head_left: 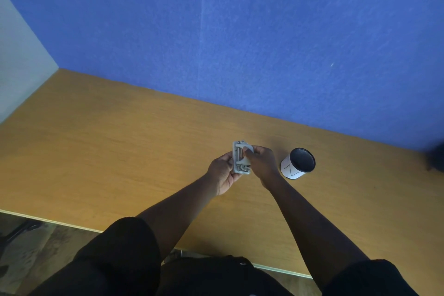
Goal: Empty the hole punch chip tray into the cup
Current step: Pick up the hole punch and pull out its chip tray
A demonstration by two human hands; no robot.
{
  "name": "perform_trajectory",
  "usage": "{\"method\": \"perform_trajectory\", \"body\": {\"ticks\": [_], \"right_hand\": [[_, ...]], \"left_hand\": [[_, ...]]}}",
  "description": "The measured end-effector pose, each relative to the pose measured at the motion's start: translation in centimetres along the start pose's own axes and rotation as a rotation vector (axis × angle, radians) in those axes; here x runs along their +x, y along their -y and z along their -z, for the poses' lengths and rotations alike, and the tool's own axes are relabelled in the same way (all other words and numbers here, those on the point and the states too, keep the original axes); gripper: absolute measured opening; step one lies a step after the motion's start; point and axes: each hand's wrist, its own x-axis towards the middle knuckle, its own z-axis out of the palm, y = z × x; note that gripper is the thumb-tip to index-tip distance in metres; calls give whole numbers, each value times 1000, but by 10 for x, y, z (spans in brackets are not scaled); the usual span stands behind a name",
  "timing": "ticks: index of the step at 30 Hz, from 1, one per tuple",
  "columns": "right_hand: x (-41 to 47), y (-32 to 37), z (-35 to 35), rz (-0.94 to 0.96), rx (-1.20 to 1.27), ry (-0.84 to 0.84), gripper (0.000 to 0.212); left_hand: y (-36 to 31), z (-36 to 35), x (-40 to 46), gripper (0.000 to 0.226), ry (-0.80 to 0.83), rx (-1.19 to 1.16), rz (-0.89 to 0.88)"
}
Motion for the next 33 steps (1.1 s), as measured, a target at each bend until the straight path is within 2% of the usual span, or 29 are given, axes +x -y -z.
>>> {"method": "perform_trajectory", "body": {"ticks": [13,21,29,33], "right_hand": [[1,0,0,-6,-12,-26,23],[3,-1,0,6,-61,-33,24],[3,1,-2,-38,21,-50,23],[2,5,-1,-10,-16,-39,21]], "left_hand": [[2,-5,5,41,-86,100,-42],[0,-6,4,36,-103,166,-65],[-1,-4,4,25,-124,171,-78],[-2,-4,3,33,-124,155,-75]]}}
